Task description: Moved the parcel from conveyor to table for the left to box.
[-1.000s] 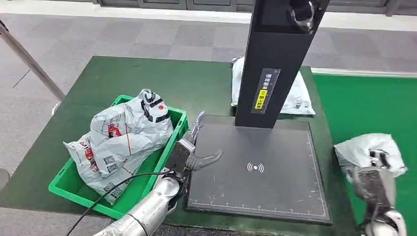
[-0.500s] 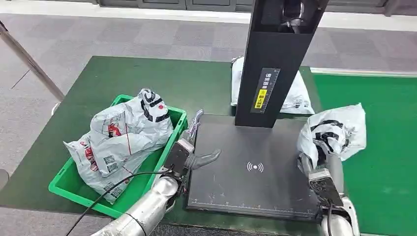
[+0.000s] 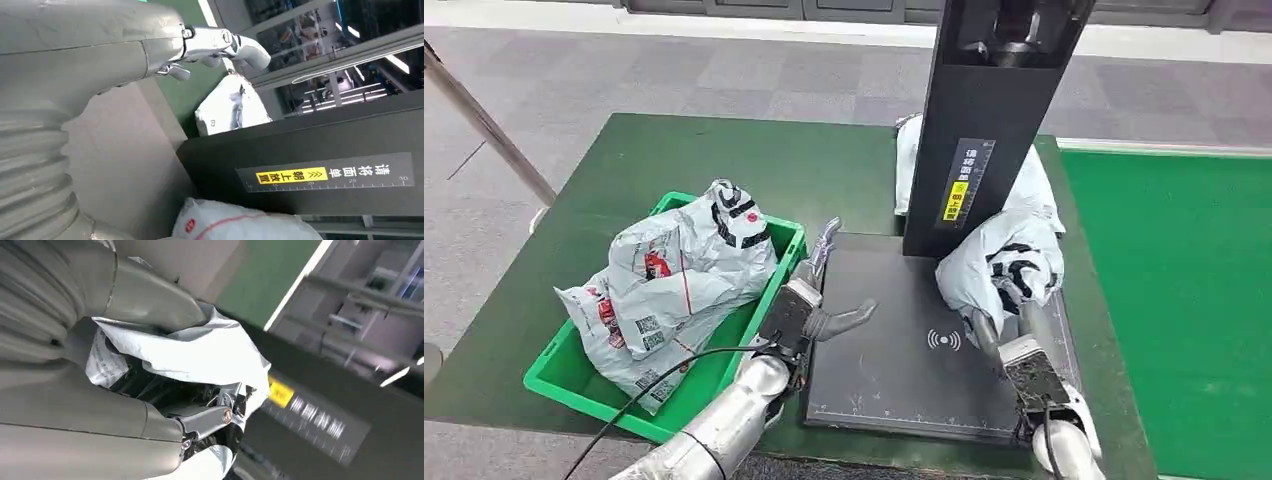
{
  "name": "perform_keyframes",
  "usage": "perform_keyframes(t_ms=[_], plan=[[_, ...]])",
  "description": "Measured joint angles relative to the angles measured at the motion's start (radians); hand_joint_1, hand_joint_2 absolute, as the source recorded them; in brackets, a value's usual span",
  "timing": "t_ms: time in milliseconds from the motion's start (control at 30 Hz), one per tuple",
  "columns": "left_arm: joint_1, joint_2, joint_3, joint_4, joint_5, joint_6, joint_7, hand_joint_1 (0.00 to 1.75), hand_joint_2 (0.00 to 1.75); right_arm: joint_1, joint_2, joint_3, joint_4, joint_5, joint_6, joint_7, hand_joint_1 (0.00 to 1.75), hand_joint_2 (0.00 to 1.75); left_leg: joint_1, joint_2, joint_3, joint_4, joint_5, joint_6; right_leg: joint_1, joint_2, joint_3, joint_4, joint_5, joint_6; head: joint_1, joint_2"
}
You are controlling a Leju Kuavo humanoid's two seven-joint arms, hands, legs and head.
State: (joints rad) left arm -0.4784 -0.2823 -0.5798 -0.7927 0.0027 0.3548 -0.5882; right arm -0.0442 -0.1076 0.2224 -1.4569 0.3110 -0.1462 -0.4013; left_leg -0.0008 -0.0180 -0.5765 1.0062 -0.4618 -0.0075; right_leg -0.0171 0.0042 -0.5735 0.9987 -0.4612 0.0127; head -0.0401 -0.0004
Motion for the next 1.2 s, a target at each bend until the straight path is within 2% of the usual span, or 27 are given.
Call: perform_keyframes(t_ms=[400, 667, 833, 1067, 1100, 1133, 1200], plan=[[-0.035, -0.015, 0.013, 0.036, 0.000, -0.037, -0.017, 0.00, 1.75, -0.131, 0.000, 0.111, 0.190, -0.165, 0.199, -0.114, 1.75, 1.75, 0.000, 0.001, 0.000, 0.000, 0.001, 0.000, 0.000, 0.001, 0.000, 0.000, 0.001, -0.001, 0.000, 0.000], [-0.068, -0.040, 0.013, 0.081, 0.001, -0.053, -0.023, 0.00, 1.75, -0.136, 0.009, 0.185, 0.230, -0.084, 0.212, -0.182, 1.75, 1.75, 0.000, 0.001, 0.000, 0.000, 0.001, 0.000, 0.000, 0.001, -0.001, 0.000, 0.001, -0.001, 0.000, 0.000], [-0.073, -0.043, 0.014, 0.099, -0.003, -0.063, -0.031, 0.00, 1.75, -0.115, 0.032, 0.188, 0.207, -0.085, 0.310, -0.219, 1.75, 1.75, 0.000, 0.001, 0.000, 0.000, 0.001, 0.000, 0.000, 0.001, -0.001, 0.000, 0.001, -0.001, 0.000, 0.000], [-0.077, -0.043, 0.015, 0.109, -0.006, -0.066, -0.032, 0.00, 1.75, -0.108, 0.053, 0.188, 0.185, -0.079, 0.324, -0.229, 1.75, 1.75, 0.000, 0.001, 0.000, 0.000, 0.001, 0.000, 0.000, 0.001, 0.000, 0.000, 0.001, 0.000, 0.000, 0.000], [-0.078, -0.043, 0.015, 0.110, -0.006, -0.066, -0.032, 0.00, 1.75, -0.107, 0.055, 0.188, 0.184, -0.079, 0.324, -0.229, 0.24, 1.75, 0.000, 0.001, 0.000, 0.001, 0.001, 0.000, 0.000, 0.001, 0.000, 0.000, 0.001, 0.000, 0.000, 0.000], [-0.078, -0.043, 0.015, 0.111, -0.006, -0.066, -0.033, 0.00, 1.75, -0.106, 0.055, 0.188, 0.183, -0.079, 0.324, -0.229, 0.00, 1.75, 0.000, 0.001, 0.000, 0.001, 0.001, 0.000, 0.000, 0.001, 0.000, 0.000, 0.001, 0.000, 0.000, 0.000], [-0.079, -0.043, 0.015, 0.112, -0.006, -0.067, -0.034, 0.00, 1.75, -0.106, 0.056, 0.188, 0.182, -0.079, 0.323, -0.229, 0.00, 1.75, 0.000, 0.001, 0.000, 0.001, 0.001, 0.000, 0.000, 0.001, 0.000, 0.000, 0.001, 0.000, 0.000, 0.000]])
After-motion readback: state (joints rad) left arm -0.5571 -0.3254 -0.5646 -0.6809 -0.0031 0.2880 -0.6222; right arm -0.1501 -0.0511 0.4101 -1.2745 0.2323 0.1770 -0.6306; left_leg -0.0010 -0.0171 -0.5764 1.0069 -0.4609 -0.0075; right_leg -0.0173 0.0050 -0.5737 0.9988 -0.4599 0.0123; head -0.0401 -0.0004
